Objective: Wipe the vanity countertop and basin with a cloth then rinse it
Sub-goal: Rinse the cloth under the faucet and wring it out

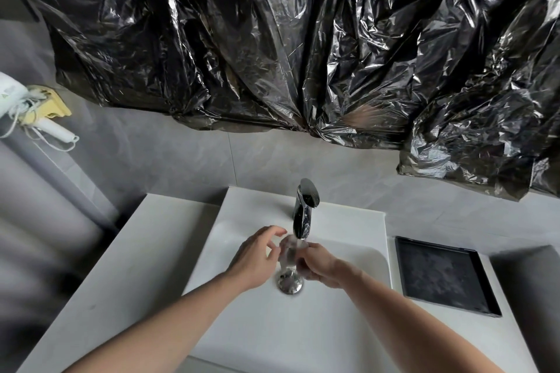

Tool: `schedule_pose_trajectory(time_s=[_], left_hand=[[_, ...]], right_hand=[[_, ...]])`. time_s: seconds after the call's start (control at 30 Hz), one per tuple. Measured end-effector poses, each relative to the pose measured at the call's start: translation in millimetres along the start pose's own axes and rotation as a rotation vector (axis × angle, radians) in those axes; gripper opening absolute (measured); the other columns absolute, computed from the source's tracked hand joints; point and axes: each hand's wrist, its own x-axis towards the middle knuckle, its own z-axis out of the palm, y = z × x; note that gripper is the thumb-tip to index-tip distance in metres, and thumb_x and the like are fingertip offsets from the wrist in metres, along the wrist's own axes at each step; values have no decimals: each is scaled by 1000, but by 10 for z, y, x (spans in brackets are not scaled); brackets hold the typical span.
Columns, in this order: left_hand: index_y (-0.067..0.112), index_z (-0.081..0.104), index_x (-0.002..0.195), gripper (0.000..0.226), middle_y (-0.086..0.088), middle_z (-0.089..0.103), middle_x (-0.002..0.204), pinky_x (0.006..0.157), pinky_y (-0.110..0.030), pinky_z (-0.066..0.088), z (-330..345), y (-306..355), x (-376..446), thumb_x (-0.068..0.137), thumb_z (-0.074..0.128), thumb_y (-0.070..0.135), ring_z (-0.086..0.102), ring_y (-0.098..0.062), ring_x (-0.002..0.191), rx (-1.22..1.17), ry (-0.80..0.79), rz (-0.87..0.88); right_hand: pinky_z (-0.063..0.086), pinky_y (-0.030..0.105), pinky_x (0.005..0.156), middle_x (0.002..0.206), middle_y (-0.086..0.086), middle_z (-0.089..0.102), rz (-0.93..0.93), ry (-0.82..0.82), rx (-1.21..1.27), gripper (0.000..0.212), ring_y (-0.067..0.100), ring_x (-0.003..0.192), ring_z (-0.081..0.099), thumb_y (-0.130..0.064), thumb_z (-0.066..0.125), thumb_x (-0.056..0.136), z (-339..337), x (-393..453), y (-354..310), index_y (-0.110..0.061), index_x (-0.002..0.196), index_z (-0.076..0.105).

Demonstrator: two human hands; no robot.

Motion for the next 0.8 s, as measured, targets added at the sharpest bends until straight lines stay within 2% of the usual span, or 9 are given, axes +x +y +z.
schedule_pose_trajectory(time_s=[0.1, 0.2, 0.3, 0.4, 0.47, 0.53, 0.63, 0.73, 0.8], left_hand=[[44, 32, 146, 72, 33, 28, 150, 103, -28, 46, -41, -51, -149, 88, 45, 5, 45, 1, 128, 182, -154, 197], [47, 7, 154, 88, 32, 1, 158, 97, -36, 50, -66, -55, -143, 90, 49, 4, 41, -10, 134, 403, -275, 269], [39, 9, 154, 82, 19, 18, 155, 87, -38, 51, -20, 20, -18, 90, 53, 10, 51, -20, 123, 560, -307, 312], [27, 33, 140, 59, 3, 48, 133, 80, -40, 48, 70, 197, 120, 89, 61, 19, 61, -27, 111, 694, -280, 255], [26, 48, 126, 43, 0, 59, 121, 79, -39, 48, 98, 335, 190, 87, 64, 17, 64, -29, 106, 758, -267, 203], [28, 60, 113, 34, 0, 67, 111, 75, -35, 46, 98, 445, 241, 84, 62, 11, 66, -29, 100, 810, -268, 173], [22, 63, 103, 23, -5, 69, 108, 74, -33, 43, 121, 552, 259, 83, 59, 11, 67, -32, 100, 839, -316, 104], [16, 57, 93, 10, -10, 67, 108, 71, -31, 42, 162, 589, 258, 83, 54, 17, 65, -33, 96, 730, -507, -106], [13, 61, 92, 17, -11, 65, 95, 63, -30, 43, 160, 576, 274, 79, 53, 20, 60, -30, 74, 631, -728, -224]], right_hand=[[24, 22, 50, 57, -5, 38, 75, -132, -7, 20, 10, 49, 31, -7, 57, 80, -20, -19, -41, -24, 71, 63], [34, 20, 57, 66, -9, 50, 126, -184, -135, 18, 4, 55, 46, -11, 72, 74, -28, -45, -61, -27, 74, 61], [32, 22, 56, 64, -10, 51, 145, -183, -286, 25, 5, 57, 44, -7, 77, 72, -4, -61, -90, -25, 68, 61], [25, 25, 49, 54, -4, 41, 173, -69, -381, 31, 13, 51, 32, -4, 77, 71, 6, -78, -113, -22, 61, 54], [26, 24, 48, 52, -5, 41, 160, -7, -468, 28, 15, 51, 34, -7, 72, 74, -14, -119, -131, -22, 60, 51], [31, 26, 49, 61, -5, 47, 67, 66, -674, 22, 20, 61, 45, -13, 63, 79, -33, -177, -137, -23, 65, 50], [33, 26, 58, 70, -10, 51, -131, 211, -960, 31, 26, 79, 51, -14, 48, 90, 15, -273, -87, -29, 63, 43], [39, 31, 70, 101, 4, 70, -207, 336, -1113, 24, 36, 97, 64, -13, 47, 89, 88, -321, 9, -30, 86, 62], [38, 36, 69, 108, 10, 71, -283, 364, -1216, 22, 39, 99, 65, -13, 45, 91, 107, -299, 118, -23, 104, 60]])
